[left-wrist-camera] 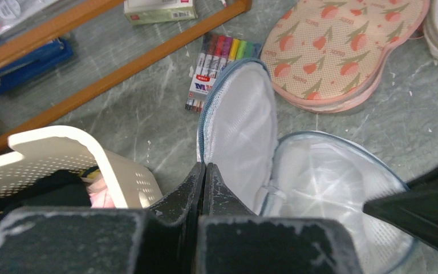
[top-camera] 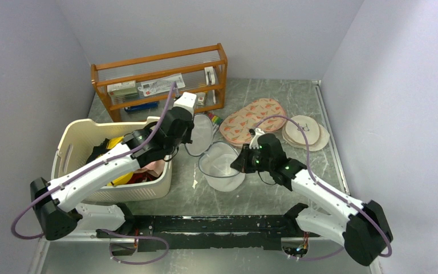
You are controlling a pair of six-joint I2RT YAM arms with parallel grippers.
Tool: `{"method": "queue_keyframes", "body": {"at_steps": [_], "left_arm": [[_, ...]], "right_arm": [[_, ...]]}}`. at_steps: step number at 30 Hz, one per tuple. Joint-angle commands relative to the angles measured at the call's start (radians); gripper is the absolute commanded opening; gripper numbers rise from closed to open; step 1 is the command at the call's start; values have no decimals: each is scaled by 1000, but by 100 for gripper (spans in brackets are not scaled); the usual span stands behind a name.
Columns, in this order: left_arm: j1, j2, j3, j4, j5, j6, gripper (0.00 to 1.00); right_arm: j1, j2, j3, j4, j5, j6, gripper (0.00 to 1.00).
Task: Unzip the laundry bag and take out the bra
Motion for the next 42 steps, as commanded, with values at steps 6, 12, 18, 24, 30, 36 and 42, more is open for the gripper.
{"method": "queue_keyframes", "body": {"at_steps": [6,12,18,24,30,36,42], "left_arm": [[-210,-20,59,34,-61,168,7],[-367,50,37,51,-230,240,7],[-428,139,33,60,-254,257,7],[-472,234,19,107,-169,276,7],[-475,350,45,154,-7,257,7],[-476,469,49,175,62,221,7],[-443,553,11,237,131,198,7]], "right_arm": [[0,121,110,91,-24,-50,20],[-3,37,187,-107,251,-54,42],[-13,-172,288,-329,507,-25,52],[-13,-376,442,-536,742,-60,85],[-11,-630,484,-513,790,-95,100],[-12,-672,545,-585,826,-112,100],[-10,-687,555,-583,828,-147,100]]}}
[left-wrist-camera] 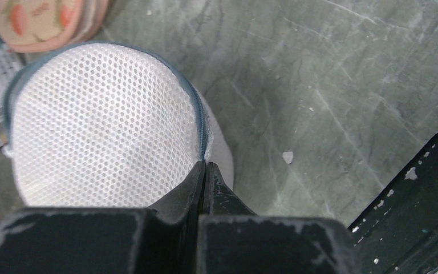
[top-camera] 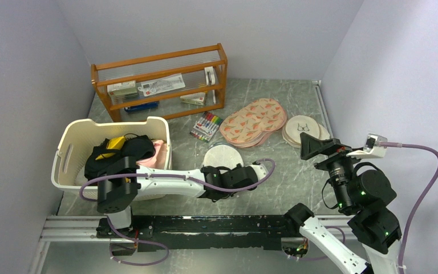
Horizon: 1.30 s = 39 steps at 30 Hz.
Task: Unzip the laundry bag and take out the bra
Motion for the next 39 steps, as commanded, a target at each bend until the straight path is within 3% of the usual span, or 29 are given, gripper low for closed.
{"method": "queue_keyframes", "body": {"at_steps": [1,9,11,17,19,27,32,34,39], "left_arm": [[32,43,-27,80,78,-44,7],[122,52,-132,158,160,-77,7],[132,46,-126,144,193,-87,12],[143,-98,-136,181,297,-93,85],[172,-154,-131,190,355,-99,99],[416,-430,-234,302,639,-189,100],[724,-549,-153,230,640,-290,100],[872,-588,-93,186,659,-290,100],[1094,-708,21,102,585,-232,99]], "right_arm": [[0,-6,19,-34,23,-33,100],[0,-36,-17,-47,18,-15,100],[-1,-28,-8,-55,20,-15,100],[1,-7,17,-61,27,-40,100],[0,0,17,-58,28,-42,100],[1,57,-13,-33,-17,-50,100],[0,115,-29,-12,-44,-73,100],[0,144,-20,-11,-57,-83,100],[0,216,2,-4,-71,-100,100]]}}
